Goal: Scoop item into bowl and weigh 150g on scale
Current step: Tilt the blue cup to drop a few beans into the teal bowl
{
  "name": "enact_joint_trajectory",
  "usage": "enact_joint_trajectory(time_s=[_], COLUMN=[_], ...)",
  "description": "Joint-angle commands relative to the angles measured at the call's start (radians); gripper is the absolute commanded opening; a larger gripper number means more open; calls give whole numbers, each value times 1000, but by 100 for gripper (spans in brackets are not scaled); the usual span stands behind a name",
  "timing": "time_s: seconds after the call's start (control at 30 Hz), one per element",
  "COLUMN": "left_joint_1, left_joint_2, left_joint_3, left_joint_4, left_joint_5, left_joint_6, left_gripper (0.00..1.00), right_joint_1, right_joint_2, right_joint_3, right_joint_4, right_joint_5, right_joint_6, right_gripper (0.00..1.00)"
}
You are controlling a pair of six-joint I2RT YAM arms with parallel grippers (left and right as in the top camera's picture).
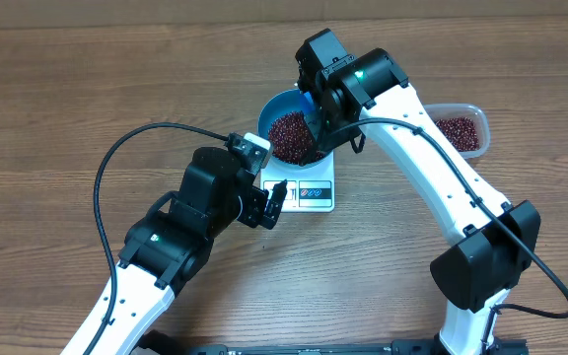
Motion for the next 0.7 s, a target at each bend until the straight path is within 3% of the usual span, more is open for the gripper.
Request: enact_joint_trajectory(time_s=[0.0, 0.37, 0.67], left_joint_1=[0, 0, 0], left_joint_2=[6, 6, 6], left_joint_3=[-9, -9, -9], left_joint_4=[1, 1, 1], left_joint_5=[0, 0, 0], left_joint_6=[-9, -9, -9], left_gripper=[100, 99, 100], right_joint_1=[-7, -7, -6], right_joint_2=[-41, -41, -41], right_joint_3=[24, 24, 24], right_joint_4=[3, 4, 3], right_joint_5=[8, 11, 15], right_joint_6=[-4, -6, -94], right_gripper=[4, 4, 4])
